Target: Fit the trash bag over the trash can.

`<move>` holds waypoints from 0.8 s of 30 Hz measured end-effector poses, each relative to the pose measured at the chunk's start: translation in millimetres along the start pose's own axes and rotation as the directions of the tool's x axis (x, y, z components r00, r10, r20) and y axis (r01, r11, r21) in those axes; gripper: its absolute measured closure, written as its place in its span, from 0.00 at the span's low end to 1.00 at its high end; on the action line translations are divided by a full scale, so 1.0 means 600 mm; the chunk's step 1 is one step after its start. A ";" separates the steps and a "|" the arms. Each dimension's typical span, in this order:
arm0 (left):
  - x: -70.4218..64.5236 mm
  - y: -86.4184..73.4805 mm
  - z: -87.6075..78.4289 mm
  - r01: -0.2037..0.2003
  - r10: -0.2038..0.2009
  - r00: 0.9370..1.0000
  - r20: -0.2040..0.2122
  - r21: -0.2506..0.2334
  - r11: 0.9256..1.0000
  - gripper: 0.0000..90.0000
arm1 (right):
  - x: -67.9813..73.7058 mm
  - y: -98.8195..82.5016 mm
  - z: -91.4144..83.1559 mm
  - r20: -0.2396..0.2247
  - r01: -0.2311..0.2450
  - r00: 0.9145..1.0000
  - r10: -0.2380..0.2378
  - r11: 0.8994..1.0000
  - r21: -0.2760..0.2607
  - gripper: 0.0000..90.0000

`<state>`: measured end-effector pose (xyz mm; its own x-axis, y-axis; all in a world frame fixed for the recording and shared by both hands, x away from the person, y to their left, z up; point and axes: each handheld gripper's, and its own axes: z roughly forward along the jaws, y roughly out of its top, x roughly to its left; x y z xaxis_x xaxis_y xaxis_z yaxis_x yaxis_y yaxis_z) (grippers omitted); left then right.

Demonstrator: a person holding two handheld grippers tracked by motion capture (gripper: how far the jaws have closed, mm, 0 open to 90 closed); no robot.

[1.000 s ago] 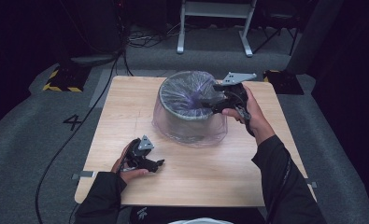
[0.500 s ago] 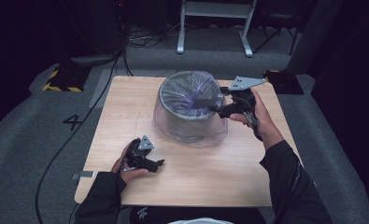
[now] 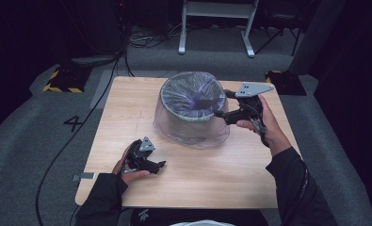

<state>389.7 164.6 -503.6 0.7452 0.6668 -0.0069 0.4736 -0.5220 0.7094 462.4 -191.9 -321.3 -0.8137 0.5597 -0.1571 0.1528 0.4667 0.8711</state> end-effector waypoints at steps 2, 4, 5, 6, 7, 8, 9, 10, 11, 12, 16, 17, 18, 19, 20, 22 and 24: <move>0.000 0.000 0.000 0.000 0.000 1.000 0.000 0.000 1.000 0.14 | 0.002 -0.003 -0.005 -0.002 0.003 1.000 -0.003 1.000 0.000 0.18; 0.000 0.000 0.000 0.000 0.000 1.000 0.000 0.000 1.000 0.14 | 0.004 -0.006 -0.008 0.001 0.011 1.000 -0.011 1.000 0.005 0.18; 0.000 0.000 0.000 0.000 0.000 1.000 0.000 0.000 1.000 0.14 | 0.005 -0.009 -0.010 0.004 0.014 1.000 -0.014 1.000 0.007 0.18; 0.000 0.000 0.000 0.000 0.000 1.000 0.000 0.000 1.000 0.14 | 0.006 -0.012 -0.012 0.007 0.018 1.000 -0.018 1.000 0.010 0.18; 0.000 0.000 0.000 0.000 0.000 1.000 0.000 0.000 1.000 0.14 | 0.006 -0.014 -0.013 0.009 0.020 1.000 -0.020 1.000 0.014 0.18; 0.000 0.000 0.000 0.000 0.000 1.000 0.000 0.000 1.000 0.14 | 0.007 -0.016 -0.014 0.010 0.021 1.000 -0.022 1.000 0.016 0.18; 0.000 0.000 0.000 0.000 0.000 1.000 0.000 0.000 1.000 0.14 | 0.007 -0.019 -0.016 0.010 0.025 1.000 -0.025 0.999 0.020 0.18; 0.000 0.000 0.000 0.000 0.000 1.000 0.000 0.000 1.000 0.14 | 0.008 -0.021 -0.017 0.010 0.029 1.000 -0.029 0.999 0.023 0.18; 0.000 0.000 0.000 0.000 0.000 1.000 0.000 0.000 1.000 0.14 | 0.009 -0.023 -0.019 0.010 0.031 0.999 -0.032 0.999 0.025 0.18; 0.000 0.000 0.000 0.000 0.000 1.000 0.000 0.000 1.000 0.14 | 0.009 -0.025 -0.019 0.011 0.031 0.999 -0.031 0.999 0.025 0.18; 0.000 0.000 0.000 0.000 0.000 1.000 0.000 0.000 1.000 0.14 | 0.012 -0.034 -0.023 0.017 0.041 0.999 -0.042 0.999 0.032 0.18; 0.000 0.000 0.000 0.000 0.000 1.000 0.000 0.000 1.000 0.14 | 0.013 -0.036 -0.025 0.018 0.042 0.999 -0.043 0.998 0.036 0.18; 0.000 0.000 0.000 0.000 0.000 1.000 0.000 0.000 1.000 0.14 | 0.014 -0.038 -0.025 0.019 0.045 0.999 -0.046 0.998 0.037 0.18; 0.000 0.000 0.000 0.000 0.000 1.000 0.000 0.000 1.000 0.14 | 0.014 -0.040 -0.026 0.017 0.046 0.999 -0.047 0.998 0.039 0.18; 0.000 0.000 0.000 0.000 0.000 1.000 0.000 0.000 1.000 0.14 | 0.015 -0.042 -0.027 0.016 0.048 0.999 -0.048 0.998 0.041 0.18; 0.000 0.000 0.000 0.000 0.000 1.000 0.000 0.000 1.000 0.14 | 0.017 -0.045 -0.027 0.015 0.052 0.999 -0.053 0.998 0.047 0.18; 0.000 0.000 0.000 0.000 0.000 1.000 0.000 0.000 1.000 0.14 | 0.019 -0.049 -0.028 0.011 0.057 0.998 -0.058 0.997 0.055 0.18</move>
<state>389.7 164.6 -503.6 0.7453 0.6667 -0.0065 0.4734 -0.5222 0.7094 439.5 -210.7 -341.1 -0.8150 0.5391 -0.2124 0.1363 0.5347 0.8340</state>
